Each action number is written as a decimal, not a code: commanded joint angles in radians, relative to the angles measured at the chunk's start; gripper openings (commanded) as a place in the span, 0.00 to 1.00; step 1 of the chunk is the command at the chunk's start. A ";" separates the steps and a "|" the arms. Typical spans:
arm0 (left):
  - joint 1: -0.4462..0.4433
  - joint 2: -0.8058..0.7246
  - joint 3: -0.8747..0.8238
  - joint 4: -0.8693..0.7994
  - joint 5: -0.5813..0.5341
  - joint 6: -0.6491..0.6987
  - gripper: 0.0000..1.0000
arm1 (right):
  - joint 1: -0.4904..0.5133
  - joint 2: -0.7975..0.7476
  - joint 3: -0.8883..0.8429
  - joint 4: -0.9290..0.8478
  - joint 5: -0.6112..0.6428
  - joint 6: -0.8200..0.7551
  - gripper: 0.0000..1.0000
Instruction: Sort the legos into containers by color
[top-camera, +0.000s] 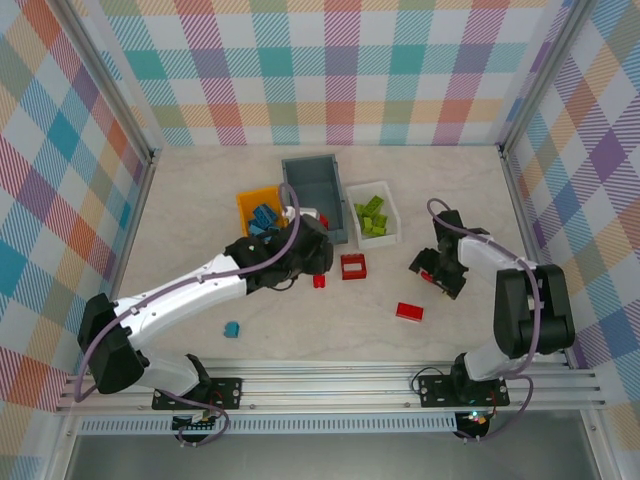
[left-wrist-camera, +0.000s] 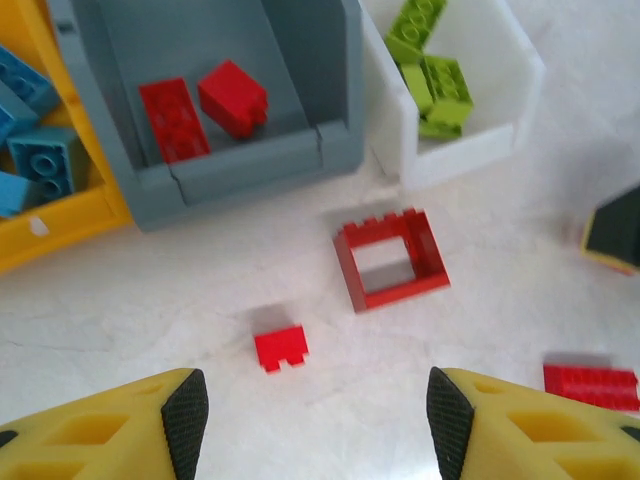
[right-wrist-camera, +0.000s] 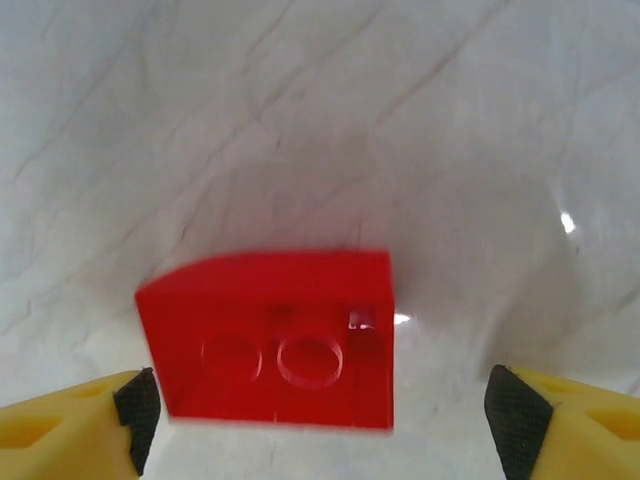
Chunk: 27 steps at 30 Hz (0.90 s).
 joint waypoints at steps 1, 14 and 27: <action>-0.071 -0.054 -0.024 0.047 -0.019 -0.042 0.62 | -0.013 0.038 0.039 0.049 0.014 -0.061 0.83; -0.156 -0.176 -0.069 -0.004 -0.150 -0.108 0.60 | 0.020 -0.005 0.044 0.079 0.016 -0.107 0.46; -0.184 -0.396 -0.107 -0.197 -0.500 -0.199 0.59 | 0.593 0.120 0.600 -0.055 0.122 -0.107 0.46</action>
